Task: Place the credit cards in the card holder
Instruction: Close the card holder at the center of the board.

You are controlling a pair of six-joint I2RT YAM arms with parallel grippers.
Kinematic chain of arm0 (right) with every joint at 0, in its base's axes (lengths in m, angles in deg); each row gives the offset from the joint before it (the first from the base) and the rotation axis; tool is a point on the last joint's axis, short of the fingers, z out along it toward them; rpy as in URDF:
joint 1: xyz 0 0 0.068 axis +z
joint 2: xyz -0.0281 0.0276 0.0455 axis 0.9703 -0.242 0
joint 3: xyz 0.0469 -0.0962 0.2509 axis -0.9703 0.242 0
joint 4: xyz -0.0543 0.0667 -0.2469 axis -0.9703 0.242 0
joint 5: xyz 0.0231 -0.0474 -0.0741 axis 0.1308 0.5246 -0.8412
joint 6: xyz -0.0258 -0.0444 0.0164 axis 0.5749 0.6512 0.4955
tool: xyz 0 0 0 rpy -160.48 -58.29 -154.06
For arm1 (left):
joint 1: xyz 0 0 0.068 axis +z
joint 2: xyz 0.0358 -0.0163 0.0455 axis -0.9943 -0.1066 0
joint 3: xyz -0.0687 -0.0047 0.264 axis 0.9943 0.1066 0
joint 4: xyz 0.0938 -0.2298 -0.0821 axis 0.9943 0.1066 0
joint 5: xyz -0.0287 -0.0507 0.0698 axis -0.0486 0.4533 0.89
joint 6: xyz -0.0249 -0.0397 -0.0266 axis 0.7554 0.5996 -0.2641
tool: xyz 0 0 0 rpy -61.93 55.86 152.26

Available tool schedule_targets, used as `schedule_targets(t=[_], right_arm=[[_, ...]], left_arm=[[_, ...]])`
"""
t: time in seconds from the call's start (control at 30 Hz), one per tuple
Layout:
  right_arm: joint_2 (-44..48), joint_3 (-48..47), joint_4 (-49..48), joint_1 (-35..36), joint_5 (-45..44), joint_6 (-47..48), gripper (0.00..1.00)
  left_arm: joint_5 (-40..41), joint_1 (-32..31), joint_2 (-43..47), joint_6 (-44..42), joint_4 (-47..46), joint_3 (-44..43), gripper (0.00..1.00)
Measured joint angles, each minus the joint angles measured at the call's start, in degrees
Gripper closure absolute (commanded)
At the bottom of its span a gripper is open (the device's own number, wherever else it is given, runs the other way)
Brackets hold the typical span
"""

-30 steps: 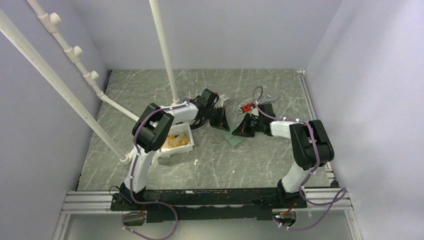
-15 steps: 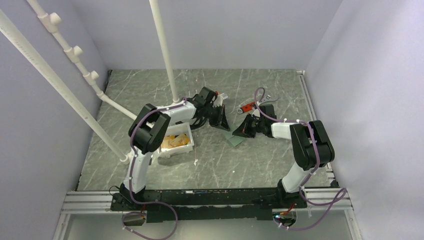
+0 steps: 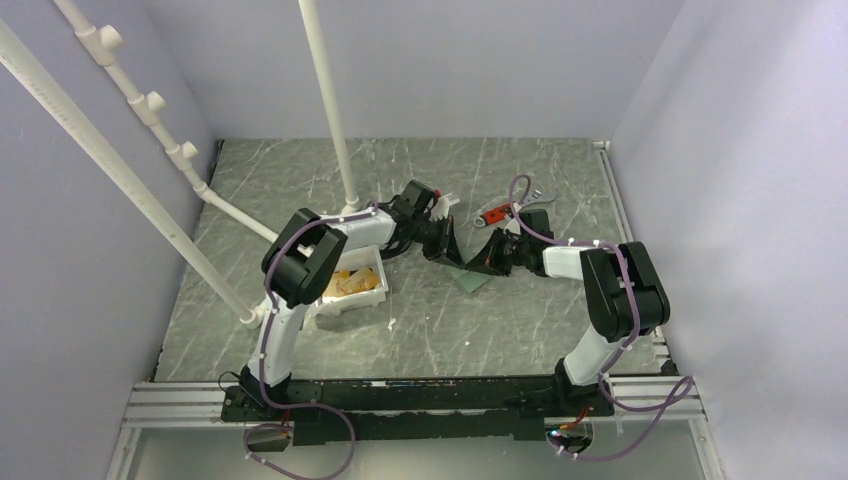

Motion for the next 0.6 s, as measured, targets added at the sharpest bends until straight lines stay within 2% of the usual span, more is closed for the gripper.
schedule_targets(t=[0.2, 0.6], right_arm=[[0.0, 0.1, -0.2, -0.1, 0.0, 0.1, 1.00], [0.3, 0.4, -0.7, -0.5, -0.4, 0.2, 1.00]], left_arm=[[-0.8, 0.2, -3.1, 0.2, 0.2, -0.3, 1.00], [8.9, -2.6, -5.2, -2.0, 14.4, -9.2, 1.00]])
